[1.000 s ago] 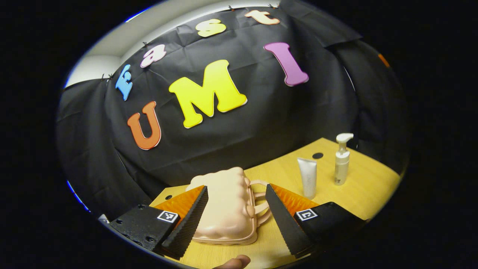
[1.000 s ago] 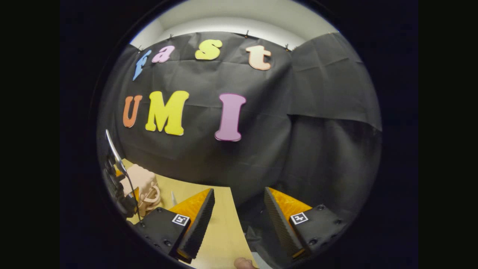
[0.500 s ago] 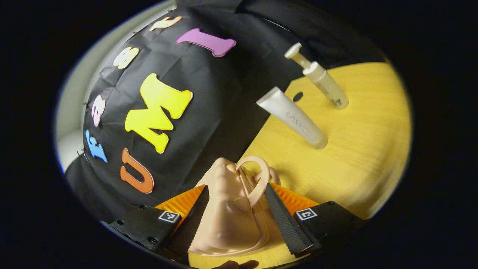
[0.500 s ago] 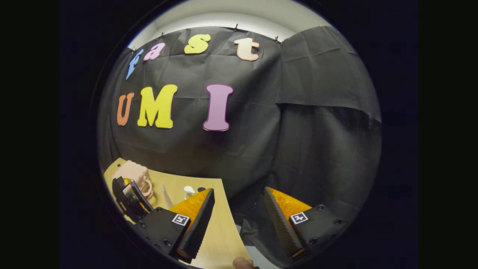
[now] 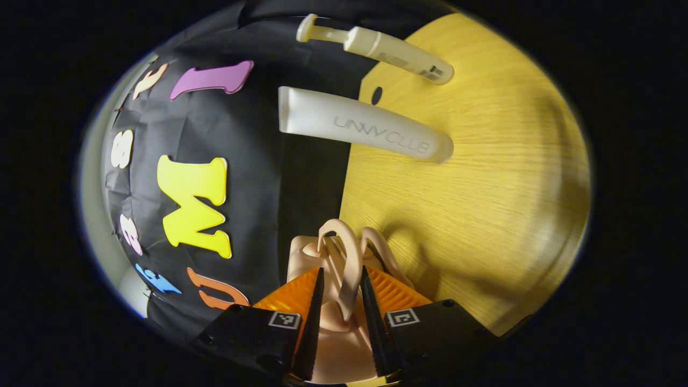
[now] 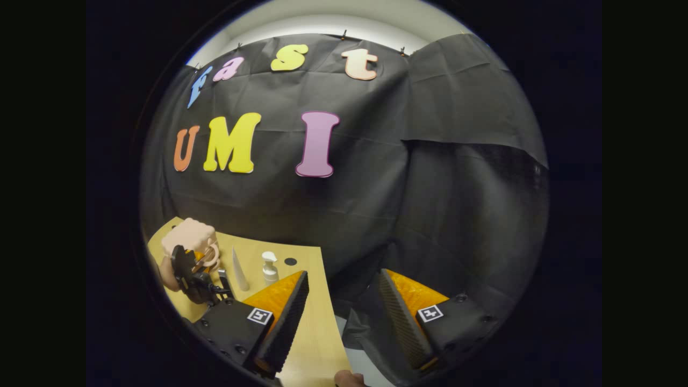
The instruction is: First open the suitcase, pack the skin care products into it, and then close the suitcase.
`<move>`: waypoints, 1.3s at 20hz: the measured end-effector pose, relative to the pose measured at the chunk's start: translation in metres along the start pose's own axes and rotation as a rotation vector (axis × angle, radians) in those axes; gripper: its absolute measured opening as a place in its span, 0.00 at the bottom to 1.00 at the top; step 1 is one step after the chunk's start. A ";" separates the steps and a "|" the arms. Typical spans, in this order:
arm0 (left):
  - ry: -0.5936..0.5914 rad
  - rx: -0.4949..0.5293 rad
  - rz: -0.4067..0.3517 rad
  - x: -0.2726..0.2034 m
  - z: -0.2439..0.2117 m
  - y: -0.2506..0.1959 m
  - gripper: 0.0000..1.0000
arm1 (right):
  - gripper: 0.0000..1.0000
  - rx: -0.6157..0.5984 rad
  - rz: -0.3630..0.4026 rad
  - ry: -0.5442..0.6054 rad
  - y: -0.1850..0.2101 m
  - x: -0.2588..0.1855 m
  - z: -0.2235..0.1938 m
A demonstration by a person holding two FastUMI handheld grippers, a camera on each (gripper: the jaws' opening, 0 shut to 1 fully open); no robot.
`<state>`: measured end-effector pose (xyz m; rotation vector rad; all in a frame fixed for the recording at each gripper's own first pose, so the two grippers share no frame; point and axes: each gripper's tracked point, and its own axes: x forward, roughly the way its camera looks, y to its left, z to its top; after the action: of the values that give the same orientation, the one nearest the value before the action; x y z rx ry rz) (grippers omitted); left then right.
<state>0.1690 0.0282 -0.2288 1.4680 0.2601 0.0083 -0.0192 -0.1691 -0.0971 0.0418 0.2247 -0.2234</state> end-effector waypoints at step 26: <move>-0.094 -0.528 0.017 -0.054 -0.141 0.193 0.03 | 0.79 0.048 0.047 0.009 0.196 0.004 0.043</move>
<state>0.1204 0.1783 -0.0410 0.9425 0.1530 0.0203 0.0383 0.0184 -0.0526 0.0958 0.2270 -0.1817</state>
